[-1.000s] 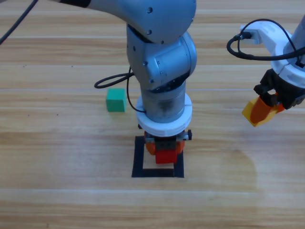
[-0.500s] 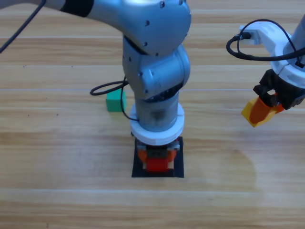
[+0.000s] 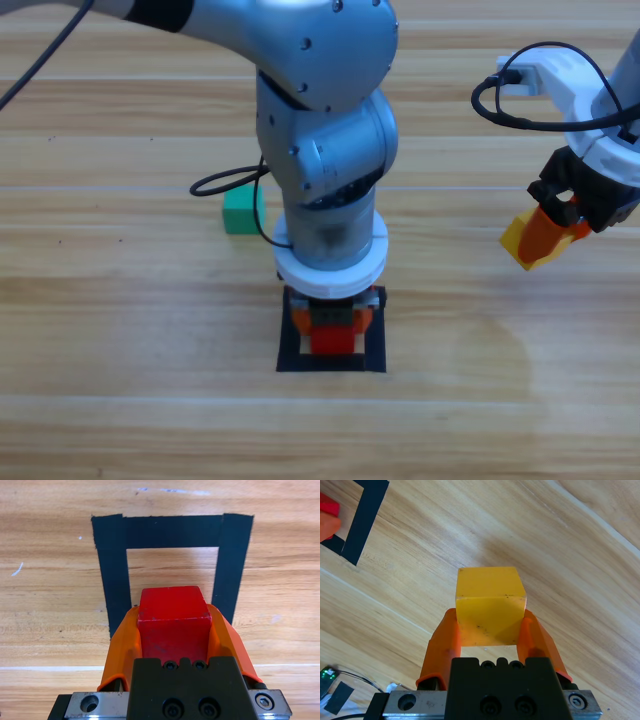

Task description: Stack the blocks in the rectangular block: red at the bottom, yellow in the middle, green on top

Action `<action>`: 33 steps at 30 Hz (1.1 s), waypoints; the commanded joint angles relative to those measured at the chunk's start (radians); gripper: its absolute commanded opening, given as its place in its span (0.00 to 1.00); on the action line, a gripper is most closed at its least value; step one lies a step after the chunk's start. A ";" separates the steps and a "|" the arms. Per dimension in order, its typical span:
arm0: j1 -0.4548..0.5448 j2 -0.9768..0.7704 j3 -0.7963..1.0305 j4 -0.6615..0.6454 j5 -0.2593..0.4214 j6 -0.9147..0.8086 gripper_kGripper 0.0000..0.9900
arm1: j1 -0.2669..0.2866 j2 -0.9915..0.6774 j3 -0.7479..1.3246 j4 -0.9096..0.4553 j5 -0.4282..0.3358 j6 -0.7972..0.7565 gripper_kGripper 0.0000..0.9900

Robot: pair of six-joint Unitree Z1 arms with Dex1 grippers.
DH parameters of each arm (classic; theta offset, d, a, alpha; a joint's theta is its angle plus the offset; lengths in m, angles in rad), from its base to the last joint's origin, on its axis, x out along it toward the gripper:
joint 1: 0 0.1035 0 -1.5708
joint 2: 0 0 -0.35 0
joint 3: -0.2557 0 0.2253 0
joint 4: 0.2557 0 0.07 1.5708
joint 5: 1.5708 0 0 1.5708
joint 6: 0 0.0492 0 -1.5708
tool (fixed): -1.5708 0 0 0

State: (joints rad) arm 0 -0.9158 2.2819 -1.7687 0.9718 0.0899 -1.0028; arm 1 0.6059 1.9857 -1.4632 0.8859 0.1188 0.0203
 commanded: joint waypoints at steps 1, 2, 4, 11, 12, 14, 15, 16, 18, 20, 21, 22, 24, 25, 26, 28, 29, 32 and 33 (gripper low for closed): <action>0.018 0.013 -0.025 -0.015 -0.004 -0.010 0.03 | -0.024 0.042 0.024 -0.016 0.010 -0.005 0.00; 0.018 0.014 -0.023 -0.015 -0.004 -0.011 0.03 | -0.026 0.042 0.024 -0.016 0.010 -0.005 0.00; 0.018 0.019 -0.023 -0.015 -0.002 -0.014 0.03 | -0.026 0.044 0.024 -0.016 0.010 -0.007 0.00; 0.018 0.014 0.020 -0.039 -0.001 -0.014 0.03 | -0.024 0.048 0.024 -0.016 0.013 -0.008 0.00; 0.018 0.011 0.028 -0.047 -0.002 -0.014 0.03 | -0.026 0.050 0.024 -0.016 0.013 -0.008 0.00; 0.018 0.011 0.037 -0.053 -0.002 -0.013 0.03 | -0.024 0.050 0.024 -0.016 0.015 -0.008 0.00; 0.018 0.013 0.040 -0.056 -0.002 -0.013 0.03 | -0.026 0.050 0.024 -0.016 0.013 -0.010 0.00; 0.018 0.013 0.043 -0.059 -0.002 -0.013 0.03 | -0.024 0.050 0.024 -0.016 0.013 -0.010 0.00; 0.018 0.011 0.046 -0.062 -0.002 -0.013 0.03 | -0.024 0.050 0.024 -0.016 0.013 -0.010 0.00; 0.018 0.011 0.044 -0.061 -0.002 -0.011 0.03 | -0.024 0.050 0.024 -0.016 0.013 -0.010 0.00; 0.018 0.011 0.044 -0.061 -0.002 -0.011 0.03 | -0.024 0.051 0.024 -0.016 0.015 -0.010 0.00; 0.018 0.008 0.044 -0.061 -0.002 -0.011 0.03 | -0.026 0.051 0.024 -0.016 0.013 -0.010 0.00; 0.018 0.005 0.043 -0.061 -0.002 -0.010 0.03 | -0.024 0.051 0.024 -0.016 0.015 -0.010 0.00; 0.018 0.004 0.041 -0.061 -0.002 -0.008 0.03 | -0.026 0.053 0.024 -0.016 0.015 -0.010 0.00; 0.018 0.004 0.043 -0.061 -0.002 -0.008 0.03 | -0.024 0.054 0.024 -0.016 0.015 -0.010 0.00; 0.018 0.005 0.038 -0.061 -0.001 -0.004 0.07 | -0.026 0.056 0.024 -0.016 0.016 -0.011 0.00; 0.018 0.005 0.035 -0.061 -0.001 0.000 0.14 | -0.024 0.056 0.024 -0.016 0.016 -0.011 0.00; 0.018 0.005 0.020 -0.059 -0.001 0.004 0.76 | -0.024 0.056 0.024 -0.016 0.018 -0.013 0.00; 0.018 0.004 0.020 -0.058 0.001 0.004 0.96 | -0.026 0.058 0.024 -0.016 0.019 -0.013 0.00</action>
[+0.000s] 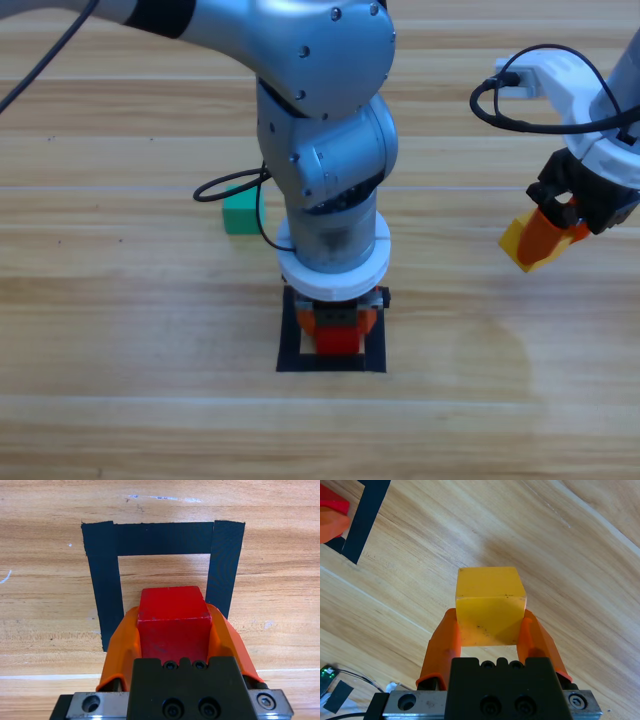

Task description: Stack the blocks in the rectangular block: red at the bottom, yellow in the middle, green on top

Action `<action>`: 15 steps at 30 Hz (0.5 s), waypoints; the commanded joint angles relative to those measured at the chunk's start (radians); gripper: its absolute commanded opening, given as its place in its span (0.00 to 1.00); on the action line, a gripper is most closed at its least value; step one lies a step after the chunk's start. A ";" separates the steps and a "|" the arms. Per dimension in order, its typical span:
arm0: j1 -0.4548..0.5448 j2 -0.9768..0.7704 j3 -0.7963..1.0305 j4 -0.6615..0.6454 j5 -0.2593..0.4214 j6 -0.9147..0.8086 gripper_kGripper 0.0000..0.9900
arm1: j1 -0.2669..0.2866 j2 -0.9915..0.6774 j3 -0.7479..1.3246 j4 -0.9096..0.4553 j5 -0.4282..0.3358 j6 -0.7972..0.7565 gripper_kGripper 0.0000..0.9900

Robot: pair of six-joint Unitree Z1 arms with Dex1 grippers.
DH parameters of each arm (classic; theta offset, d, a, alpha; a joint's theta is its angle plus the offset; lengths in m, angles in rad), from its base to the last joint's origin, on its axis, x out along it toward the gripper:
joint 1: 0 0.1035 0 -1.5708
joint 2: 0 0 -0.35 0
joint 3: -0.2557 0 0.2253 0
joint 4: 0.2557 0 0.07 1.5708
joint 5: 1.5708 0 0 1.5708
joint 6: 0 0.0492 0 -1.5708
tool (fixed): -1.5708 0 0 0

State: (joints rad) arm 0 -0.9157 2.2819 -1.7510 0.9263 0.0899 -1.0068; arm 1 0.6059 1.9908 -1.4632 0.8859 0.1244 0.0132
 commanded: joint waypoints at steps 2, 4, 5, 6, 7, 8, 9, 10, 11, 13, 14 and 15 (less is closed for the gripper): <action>0.018 -0.007 0.007 -0.012 0.002 0.008 1.00 | -0.024 0.053 0.024 -0.016 0.015 -0.007 0.00; 0.018 -0.019 0.008 -0.009 0.005 0.013 1.00 | -0.024 0.053 0.024 -0.016 0.015 -0.007 0.00; 0.018 -0.025 0.010 -0.009 0.005 0.013 1.00 | -0.026 0.053 0.024 -0.016 0.015 -0.007 0.00; 0.018 -0.033 0.015 -0.009 0.007 0.014 1.00 | -0.026 0.053 0.024 -0.016 0.015 -0.007 0.00; 0.018 -0.039 0.016 -0.009 0.007 0.017 1.00 | -0.024 0.053 0.024 -0.015 0.015 -0.007 0.00; 0.018 -0.045 0.016 -0.006 0.008 0.019 1.00 | -0.024 0.053 0.024 -0.015 0.015 -0.007 0.00; 0.018 -0.053 0.016 -0.004 0.010 0.020 1.00 | -0.024 0.053 0.024 -0.015 0.015 -0.007 0.00; 0.018 -0.061 0.015 -0.003 0.013 0.022 1.00 | -0.026 0.053 0.024 -0.015 0.015 -0.007 0.00; 0.018 -0.070 0.011 0.002 0.013 0.028 1.00 | -0.024 0.051 0.024 -0.015 0.017 -0.007 0.00; 0.018 -0.091 0.001 0.019 0.014 0.034 1.00 | -0.024 0.048 0.026 -0.015 0.026 -0.007 0.00; 0.018 -0.105 -0.004 0.022 0.014 0.043 1.00 | -0.026 0.046 0.026 -0.013 0.026 -0.007 0.00; 0.018 -0.128 -0.010 0.029 0.017 0.048 1.00 | -0.024 0.043 0.027 -0.013 0.028 -0.007 0.00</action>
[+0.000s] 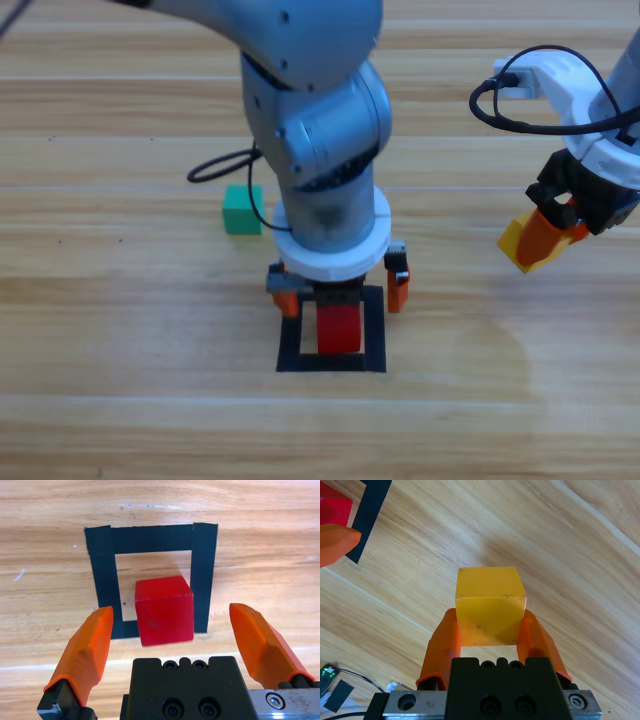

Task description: Stack the blocks in the rectangular block: red at the bottom, yellow in the middle, green on top

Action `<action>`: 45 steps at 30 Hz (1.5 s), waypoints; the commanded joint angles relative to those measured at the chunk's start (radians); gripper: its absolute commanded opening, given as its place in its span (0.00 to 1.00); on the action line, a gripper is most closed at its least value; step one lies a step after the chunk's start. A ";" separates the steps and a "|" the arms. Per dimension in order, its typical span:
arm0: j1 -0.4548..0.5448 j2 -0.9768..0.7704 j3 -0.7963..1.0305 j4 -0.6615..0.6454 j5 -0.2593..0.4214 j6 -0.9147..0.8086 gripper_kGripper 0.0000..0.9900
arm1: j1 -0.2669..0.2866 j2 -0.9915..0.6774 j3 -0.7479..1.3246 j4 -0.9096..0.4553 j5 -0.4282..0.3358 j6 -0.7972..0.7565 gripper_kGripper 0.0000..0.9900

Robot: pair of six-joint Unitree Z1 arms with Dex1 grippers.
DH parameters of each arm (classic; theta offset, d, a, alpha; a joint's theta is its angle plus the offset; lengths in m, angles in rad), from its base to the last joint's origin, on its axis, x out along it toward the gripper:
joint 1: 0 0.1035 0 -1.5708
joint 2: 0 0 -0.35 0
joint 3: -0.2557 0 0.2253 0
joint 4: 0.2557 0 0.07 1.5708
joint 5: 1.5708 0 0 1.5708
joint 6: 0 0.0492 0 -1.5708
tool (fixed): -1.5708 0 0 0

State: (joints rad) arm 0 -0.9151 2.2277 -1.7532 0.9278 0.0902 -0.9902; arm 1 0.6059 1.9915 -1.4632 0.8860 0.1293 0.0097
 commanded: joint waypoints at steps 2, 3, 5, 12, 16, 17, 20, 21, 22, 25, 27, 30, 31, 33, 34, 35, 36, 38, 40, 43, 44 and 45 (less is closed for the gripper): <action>0.018 -0.120 -0.016 0.043 0.023 0.038 1.00 | -0.026 0.039 0.029 -0.013 0.030 -0.004 0.00; 0.018 -0.148 -0.016 0.046 0.032 0.041 1.00 | -0.024 0.038 0.029 -0.013 0.032 -0.005 0.00; 0.018 -0.211 -0.006 0.054 0.042 0.053 1.00 | -0.024 0.032 0.027 -0.013 0.032 -0.005 0.00; 0.079 -0.430 0.040 0.124 0.072 0.191 1.00 | 0.052 -0.016 0.023 -0.016 -0.051 0.003 0.00; 0.140 -0.516 0.055 0.140 0.068 0.306 1.00 | 0.110 -0.017 0.009 -0.030 -0.120 0.018 0.00; 0.150 -0.530 0.055 0.140 0.068 0.343 1.00 | 0.124 -0.016 0.009 -0.038 -0.129 0.021 0.00; 0.171 -0.563 0.073 0.137 0.072 0.438 1.00 | 0.164 -0.011 -0.016 -0.042 -0.139 0.029 0.00; 0.176 -0.576 0.084 0.132 0.074 0.473 1.00 | 0.183 -0.011 -0.019 -0.041 -0.142 0.033 0.00; 0.176 -0.588 0.098 0.118 0.074 0.512 1.00 | 0.192 -0.011 -0.022 -0.041 -0.131 0.058 0.00; 0.196 -0.648 0.147 0.092 0.046 0.596 1.00 | 0.195 -0.007 -0.046 -0.015 -0.102 0.147 0.00; 0.231 -0.715 0.201 0.062 -0.004 0.645 1.00 | 0.212 -0.005 -0.069 0.013 -0.091 0.205 0.00; 0.314 -0.795 0.256 0.037 -0.106 0.720 1.00 | 0.272 0.010 -0.137 0.076 -0.174 0.328 0.00; 0.335 -0.809 0.264 0.026 -0.141 0.743 1.00 | 0.288 0.023 -0.161 0.094 -0.185 0.354 0.00; 0.361 -0.818 0.270 0.009 -0.190 0.792 1.00 | 0.315 0.047 -0.212 0.123 -0.194 0.392 0.00; 0.374 -0.816 0.276 0.000 -0.208 0.815 0.99 | 0.325 0.067 -0.244 0.143 -0.198 0.414 0.00; 0.377 -0.813 0.276 -0.003 -0.213 0.823 0.99 | 0.338 0.090 -0.282 0.168 -0.209 0.438 0.00; 0.377 -0.815 0.282 -0.007 -0.216 0.835 0.99 | 0.354 0.122 -0.341 0.214 -0.229 0.466 0.00; 0.389 -0.824 0.314 -0.041 -0.231 0.849 0.99 | 0.382 0.204 -0.479 0.327 -0.263 0.516 0.00; 0.400 -0.826 0.354 -0.087 -0.273 0.881 0.99 | 0.403 0.277 -0.611 0.419 -0.287 0.555 0.00; 0.420 -0.826 0.403 -0.141 -0.330 0.921 1.00 | 0.423 0.351 -0.746 0.501 -0.295 0.587 0.00; 0.427 -0.827 0.416 -0.147 -0.337 0.924 1.00 | 0.428 0.359 -0.763 0.504 -0.295 0.595 0.00; 0.438 -0.832 0.428 -0.155 -0.351 0.932 1.00 | 0.433 0.363 -0.770 0.504 -0.293 0.607 0.00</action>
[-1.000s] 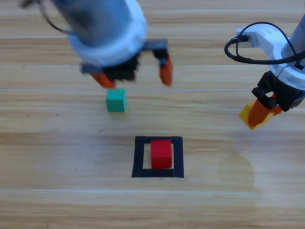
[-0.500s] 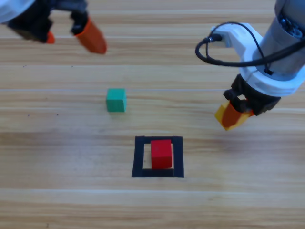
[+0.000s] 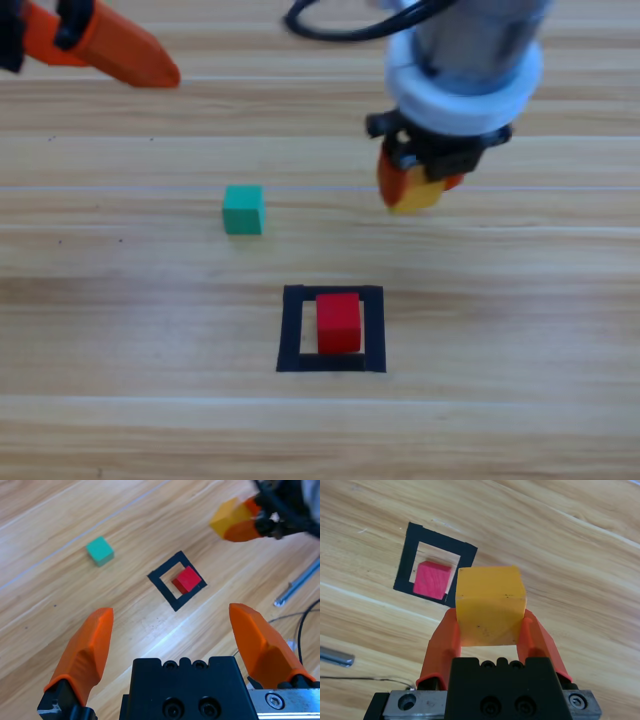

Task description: Stack the blocks in the rectangular block: red at the bottom, yellow in the middle, green on top

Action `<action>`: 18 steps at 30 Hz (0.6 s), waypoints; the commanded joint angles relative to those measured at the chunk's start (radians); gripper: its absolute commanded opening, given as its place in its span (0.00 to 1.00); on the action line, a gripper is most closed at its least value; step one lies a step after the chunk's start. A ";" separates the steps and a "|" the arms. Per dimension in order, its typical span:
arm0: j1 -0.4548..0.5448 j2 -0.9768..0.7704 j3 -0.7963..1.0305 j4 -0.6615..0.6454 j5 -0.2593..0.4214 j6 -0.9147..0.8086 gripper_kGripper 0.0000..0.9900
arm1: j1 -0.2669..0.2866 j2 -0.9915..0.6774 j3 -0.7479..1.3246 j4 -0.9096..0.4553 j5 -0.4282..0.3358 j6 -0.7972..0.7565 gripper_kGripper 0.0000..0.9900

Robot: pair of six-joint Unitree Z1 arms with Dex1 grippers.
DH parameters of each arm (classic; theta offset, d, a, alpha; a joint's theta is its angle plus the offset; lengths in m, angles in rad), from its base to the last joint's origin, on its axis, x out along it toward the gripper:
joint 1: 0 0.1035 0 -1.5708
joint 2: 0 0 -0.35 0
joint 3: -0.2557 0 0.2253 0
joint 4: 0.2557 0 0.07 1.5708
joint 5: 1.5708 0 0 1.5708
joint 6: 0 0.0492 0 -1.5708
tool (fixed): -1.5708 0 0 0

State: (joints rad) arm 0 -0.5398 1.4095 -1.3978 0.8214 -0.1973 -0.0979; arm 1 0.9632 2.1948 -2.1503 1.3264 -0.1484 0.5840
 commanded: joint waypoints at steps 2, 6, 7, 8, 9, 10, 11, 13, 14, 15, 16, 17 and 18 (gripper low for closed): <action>0.090 -0.023 0.097 -0.065 -0.103 0.053 1.00 | 0.078 0.164 -0.095 0.066 -0.014 0.062 0.00; 0.118 -0.029 0.125 -0.087 -0.140 0.063 1.00 | 0.083 0.183 -0.109 0.068 -0.002 0.097 0.00; 0.118 -0.029 0.132 -0.094 -0.146 0.063 1.00 | 0.083 0.189 -0.114 0.066 0.006 0.103 0.00; 0.118 -0.029 0.140 -0.100 -0.151 0.061 1.00 | 0.084 0.197 -0.119 0.066 0.013 0.108 0.00; 0.119 -0.029 0.146 -0.105 -0.152 0.061 1.00 | 0.084 0.203 -0.122 0.066 0.021 0.109 0.00; 0.119 -0.029 0.152 -0.110 -0.156 0.060 1.00 | 0.084 0.207 -0.125 0.066 0.030 0.111 0.00; 0.119 -0.029 0.155 -0.111 -0.157 0.061 1.00 | 0.084 0.215 -0.129 0.066 0.033 0.114 0.00; 0.124 -0.029 0.155 -0.113 -0.157 0.061 1.00 | 0.084 0.229 -0.135 0.066 0.041 0.126 0.00; 0.129 -0.029 0.155 -0.113 -0.162 0.063 1.00 | 0.084 0.232 -0.135 0.066 0.046 0.135 0.00; 0.132 -0.029 0.157 -0.113 -0.162 0.063 1.00 | 0.084 0.235 -0.137 0.066 0.047 0.148 0.00; 0.136 -0.029 0.160 -0.113 -0.163 0.064 1.00 | 0.084 0.237 -0.137 0.066 0.047 0.160 0.00; 0.141 -0.030 0.161 -0.114 -0.166 0.066 1.00 | 0.084 0.237 -0.138 0.066 0.049 0.174 0.00; 0.141 -0.030 0.163 -0.113 -0.166 0.066 1.00 | 0.084 0.240 -0.138 0.066 0.053 0.183 0.00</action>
State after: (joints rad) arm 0 -0.4320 1.3888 -1.2672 0.7293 -0.3467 -0.0433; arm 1 1.0177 2.3558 -2.2869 1.3853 -0.1102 0.7328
